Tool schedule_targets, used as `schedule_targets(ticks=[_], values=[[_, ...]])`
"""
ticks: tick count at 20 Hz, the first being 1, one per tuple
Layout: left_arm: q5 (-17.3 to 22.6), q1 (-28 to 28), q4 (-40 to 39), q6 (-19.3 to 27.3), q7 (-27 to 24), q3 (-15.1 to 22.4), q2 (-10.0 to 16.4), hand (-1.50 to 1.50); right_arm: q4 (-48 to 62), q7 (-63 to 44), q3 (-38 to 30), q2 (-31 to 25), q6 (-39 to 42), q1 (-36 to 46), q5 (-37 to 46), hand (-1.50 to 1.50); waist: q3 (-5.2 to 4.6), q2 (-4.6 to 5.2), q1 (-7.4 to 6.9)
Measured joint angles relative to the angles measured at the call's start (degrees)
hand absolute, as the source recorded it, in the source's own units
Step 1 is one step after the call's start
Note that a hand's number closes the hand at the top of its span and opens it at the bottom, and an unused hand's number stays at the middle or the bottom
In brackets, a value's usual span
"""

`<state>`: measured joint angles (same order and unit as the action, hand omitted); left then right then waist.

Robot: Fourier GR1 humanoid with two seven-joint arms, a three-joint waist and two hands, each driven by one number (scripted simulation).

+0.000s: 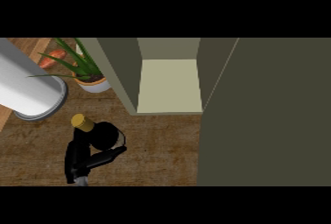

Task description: Pick up the wine, place it into the cabinet and close the cabinet

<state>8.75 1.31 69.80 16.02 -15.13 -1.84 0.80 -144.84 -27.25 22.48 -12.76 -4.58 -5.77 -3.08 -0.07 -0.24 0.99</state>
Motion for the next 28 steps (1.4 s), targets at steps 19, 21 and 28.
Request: schedule_targets(ticks=[19, 21, 28], values=[[17.7, -6.4, -12.8, -6.1, -12.0, -3.3, -0.6, -1.5, 0.2, 0.2, 0.3, 0.0, 0.0, -0.5, -0.1, -1.5, 0.03, 0.0, -0.05], [18.6, -7.4, -14.2, -6.0, -13.0, -2.6, -0.7, -1.5, 0.1, -0.7, 0.8, 0.3, -0.5, 0.5, 0.0, -1.5, 0.02, -0.01, -0.02], [20.2, -10.8, -17.6, -5.6, -16.0, -1.8, -0.4, 1.5, 0.1, -0.3, 0.2, 0.0, -0.3, 0.2, 0.0, -1.5, 0.15, -0.06, -0.03]])
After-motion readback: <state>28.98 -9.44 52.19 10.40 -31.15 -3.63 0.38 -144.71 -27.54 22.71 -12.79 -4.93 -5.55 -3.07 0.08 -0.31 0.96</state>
